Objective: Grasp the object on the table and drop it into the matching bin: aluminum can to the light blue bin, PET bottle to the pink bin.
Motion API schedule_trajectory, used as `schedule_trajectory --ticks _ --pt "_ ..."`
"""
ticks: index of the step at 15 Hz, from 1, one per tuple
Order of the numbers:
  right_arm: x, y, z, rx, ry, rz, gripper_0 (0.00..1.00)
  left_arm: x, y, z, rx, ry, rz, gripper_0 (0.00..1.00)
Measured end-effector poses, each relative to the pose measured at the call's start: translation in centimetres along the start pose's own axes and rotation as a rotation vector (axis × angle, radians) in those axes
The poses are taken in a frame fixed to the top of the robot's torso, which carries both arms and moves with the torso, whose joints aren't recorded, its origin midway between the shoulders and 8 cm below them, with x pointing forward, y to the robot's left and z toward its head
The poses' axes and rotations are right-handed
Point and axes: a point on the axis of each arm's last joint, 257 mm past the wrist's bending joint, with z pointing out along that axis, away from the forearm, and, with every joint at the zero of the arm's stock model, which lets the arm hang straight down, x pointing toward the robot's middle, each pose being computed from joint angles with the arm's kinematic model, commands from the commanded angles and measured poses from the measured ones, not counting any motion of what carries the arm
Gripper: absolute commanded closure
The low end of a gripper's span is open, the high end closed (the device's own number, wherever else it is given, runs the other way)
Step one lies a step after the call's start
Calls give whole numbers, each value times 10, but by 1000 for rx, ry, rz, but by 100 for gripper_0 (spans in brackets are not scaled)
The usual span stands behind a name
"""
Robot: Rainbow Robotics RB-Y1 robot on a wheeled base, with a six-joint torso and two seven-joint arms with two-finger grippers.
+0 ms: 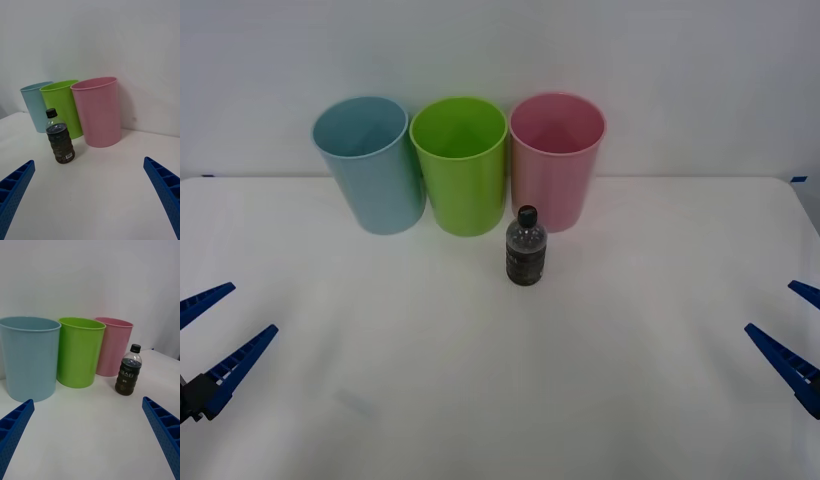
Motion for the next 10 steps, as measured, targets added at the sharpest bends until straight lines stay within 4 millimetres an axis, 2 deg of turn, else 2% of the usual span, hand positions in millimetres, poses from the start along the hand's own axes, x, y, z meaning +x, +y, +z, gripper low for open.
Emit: schedule_trajectory --ticks 2,5,8,10 --pt "0 0 0 0 0 0 0 0 0 0 0 0 0 0" --pt "21 3 -7 9 56 18 0 0 0 0 0 0 0 0" --pt "27 10 -3 -11 71 14 0 0 0 0 0 0 0 0" --pt "35 19 8 -34 75 25 0 0 0 0 0 0 0 0"
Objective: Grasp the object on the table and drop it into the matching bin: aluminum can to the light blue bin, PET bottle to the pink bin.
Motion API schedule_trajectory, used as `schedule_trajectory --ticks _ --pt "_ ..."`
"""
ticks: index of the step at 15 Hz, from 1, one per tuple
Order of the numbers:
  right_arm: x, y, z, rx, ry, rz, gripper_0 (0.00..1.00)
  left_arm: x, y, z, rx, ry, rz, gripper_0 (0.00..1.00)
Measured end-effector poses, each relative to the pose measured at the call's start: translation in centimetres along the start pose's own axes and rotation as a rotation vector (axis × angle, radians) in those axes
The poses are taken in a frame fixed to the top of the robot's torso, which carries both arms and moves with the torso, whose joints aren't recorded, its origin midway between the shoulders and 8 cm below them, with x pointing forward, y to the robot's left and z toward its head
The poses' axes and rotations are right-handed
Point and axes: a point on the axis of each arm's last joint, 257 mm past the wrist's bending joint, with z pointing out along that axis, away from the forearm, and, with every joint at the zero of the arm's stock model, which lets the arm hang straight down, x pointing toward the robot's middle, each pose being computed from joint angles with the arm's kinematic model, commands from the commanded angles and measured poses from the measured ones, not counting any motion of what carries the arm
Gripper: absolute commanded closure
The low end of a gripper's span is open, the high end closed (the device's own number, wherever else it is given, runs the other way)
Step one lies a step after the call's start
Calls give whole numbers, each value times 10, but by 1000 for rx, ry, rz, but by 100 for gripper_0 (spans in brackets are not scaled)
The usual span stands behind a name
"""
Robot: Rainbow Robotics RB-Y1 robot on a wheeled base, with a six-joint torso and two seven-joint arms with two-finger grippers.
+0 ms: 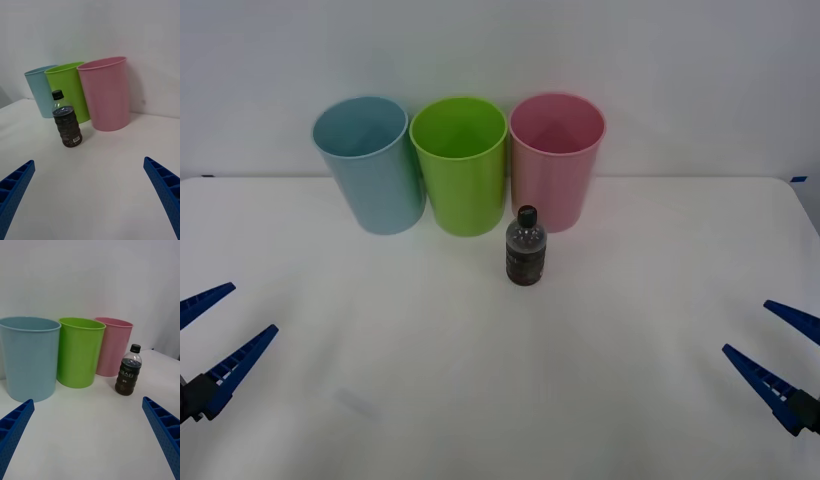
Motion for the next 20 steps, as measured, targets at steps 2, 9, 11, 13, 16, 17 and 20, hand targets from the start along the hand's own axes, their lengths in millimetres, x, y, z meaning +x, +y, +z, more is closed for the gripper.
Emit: schedule_trajectory --ticks 2,9,11,13,16,17,20 --pt "8 8 13 -20 1 10 0 0 0 0 0 0 0 0" --pt "43 23 58 -45 8 -83 0 0 0 0 0 0 0 0" --pt "50 26 72 -60 8 -79 0 0 0 0 0 0 0 0" --pt "55 31 88 -65 8 -73 0 0 0 0 0 0 0 0" --pt "60 39 113 -55 2 -63 0 0 0 0 0 0 0 0" --pt "61 41 121 -49 1 -59 0 0 0 0 0 0 0 0" --pt "64 46 146 -18 -2 -55 0 0 0 0 0 0 0 0"
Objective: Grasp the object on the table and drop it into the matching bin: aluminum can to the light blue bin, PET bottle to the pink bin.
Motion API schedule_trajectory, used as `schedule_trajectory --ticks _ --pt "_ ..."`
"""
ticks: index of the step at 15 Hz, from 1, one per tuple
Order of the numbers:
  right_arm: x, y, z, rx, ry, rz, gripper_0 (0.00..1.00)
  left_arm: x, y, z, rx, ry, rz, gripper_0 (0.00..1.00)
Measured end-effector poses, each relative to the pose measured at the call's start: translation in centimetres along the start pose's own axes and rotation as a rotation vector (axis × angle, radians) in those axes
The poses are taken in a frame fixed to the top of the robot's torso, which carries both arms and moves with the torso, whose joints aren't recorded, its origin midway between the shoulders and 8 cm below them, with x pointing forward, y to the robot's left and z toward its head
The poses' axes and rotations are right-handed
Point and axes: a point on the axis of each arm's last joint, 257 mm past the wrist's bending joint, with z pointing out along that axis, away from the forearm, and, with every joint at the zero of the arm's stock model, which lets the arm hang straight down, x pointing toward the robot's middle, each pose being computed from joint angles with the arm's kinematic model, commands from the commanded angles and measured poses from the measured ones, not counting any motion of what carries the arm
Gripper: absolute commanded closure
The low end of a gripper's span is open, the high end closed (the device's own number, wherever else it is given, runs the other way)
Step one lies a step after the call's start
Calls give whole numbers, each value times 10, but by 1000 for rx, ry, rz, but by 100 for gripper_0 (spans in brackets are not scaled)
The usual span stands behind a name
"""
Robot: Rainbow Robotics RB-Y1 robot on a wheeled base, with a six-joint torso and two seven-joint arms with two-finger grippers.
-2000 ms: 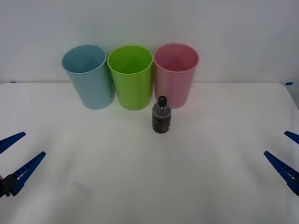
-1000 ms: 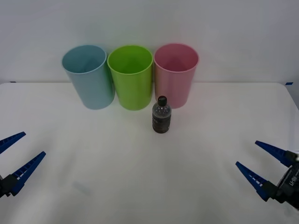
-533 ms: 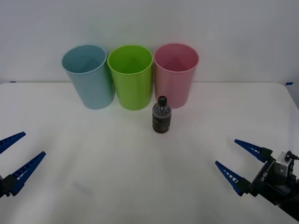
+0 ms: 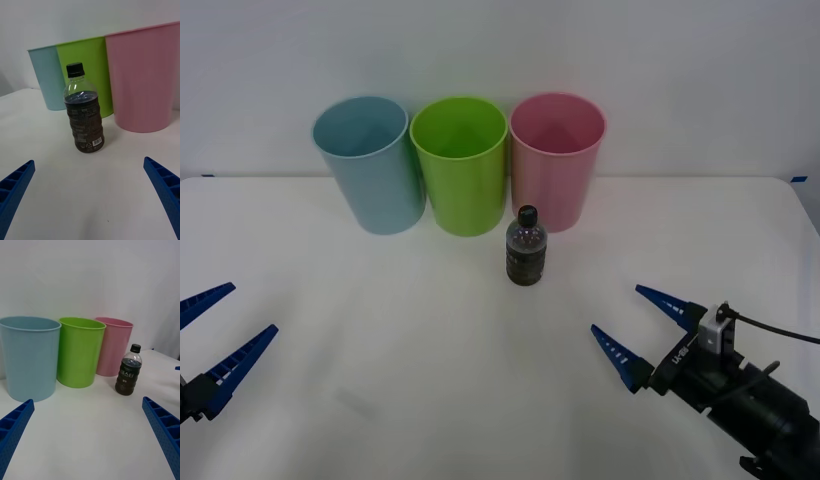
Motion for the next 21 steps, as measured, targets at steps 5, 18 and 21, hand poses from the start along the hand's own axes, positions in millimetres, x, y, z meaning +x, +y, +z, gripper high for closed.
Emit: schedule_trajectory --ticks 5,18,21 --pt "7 4 37 57 20 1 0 0 0 0 0 0 0 0" --pt "1 24 125 145 68 -31 0 0 0 0 0 0 0 0" --pt "8 27 142 139 88 -35 0 0 0 0 0 0 0 0"
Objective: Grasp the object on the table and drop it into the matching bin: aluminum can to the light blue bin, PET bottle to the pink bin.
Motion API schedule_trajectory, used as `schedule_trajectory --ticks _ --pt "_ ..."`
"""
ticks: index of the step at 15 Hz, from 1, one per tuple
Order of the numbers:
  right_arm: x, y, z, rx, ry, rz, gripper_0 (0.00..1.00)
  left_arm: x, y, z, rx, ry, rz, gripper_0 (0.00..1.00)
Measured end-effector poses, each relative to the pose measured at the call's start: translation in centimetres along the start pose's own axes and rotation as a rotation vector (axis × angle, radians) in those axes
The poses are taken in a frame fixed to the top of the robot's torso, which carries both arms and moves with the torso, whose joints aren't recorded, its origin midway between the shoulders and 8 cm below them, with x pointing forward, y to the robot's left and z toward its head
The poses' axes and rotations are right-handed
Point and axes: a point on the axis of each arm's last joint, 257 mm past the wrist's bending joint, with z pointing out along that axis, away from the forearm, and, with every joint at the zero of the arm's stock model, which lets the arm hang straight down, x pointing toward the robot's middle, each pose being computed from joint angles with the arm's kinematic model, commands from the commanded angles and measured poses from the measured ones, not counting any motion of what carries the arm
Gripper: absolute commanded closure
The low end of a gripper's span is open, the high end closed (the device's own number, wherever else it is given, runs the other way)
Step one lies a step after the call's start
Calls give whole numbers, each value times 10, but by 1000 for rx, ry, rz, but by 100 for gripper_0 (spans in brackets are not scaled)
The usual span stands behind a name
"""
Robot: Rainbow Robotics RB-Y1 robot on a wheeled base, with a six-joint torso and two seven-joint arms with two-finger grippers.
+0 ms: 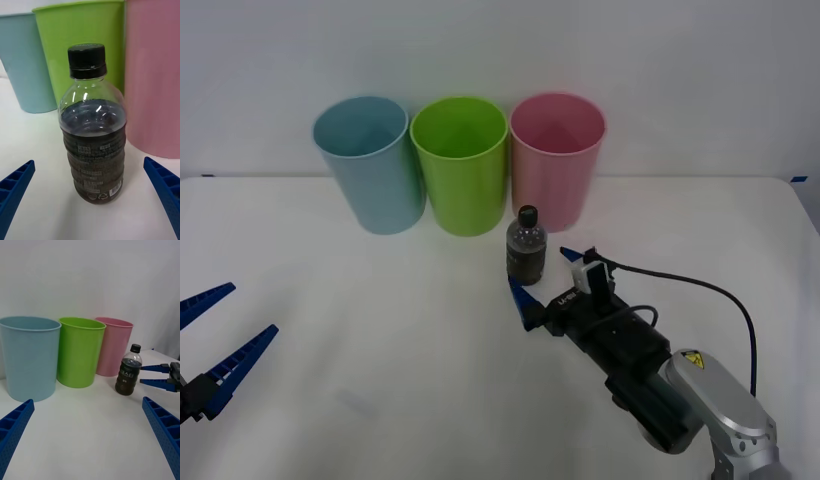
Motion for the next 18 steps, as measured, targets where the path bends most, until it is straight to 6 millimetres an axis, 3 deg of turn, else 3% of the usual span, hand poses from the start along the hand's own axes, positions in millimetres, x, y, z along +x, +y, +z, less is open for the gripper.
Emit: schedule_trajectory --ticks 10,18 --pt "0 -2 45 46 29 -11 0 0 0 0 0 0 0 0" --pt "0 -1 61 68 45 -16 0 0 0 0 0 0 0 0"
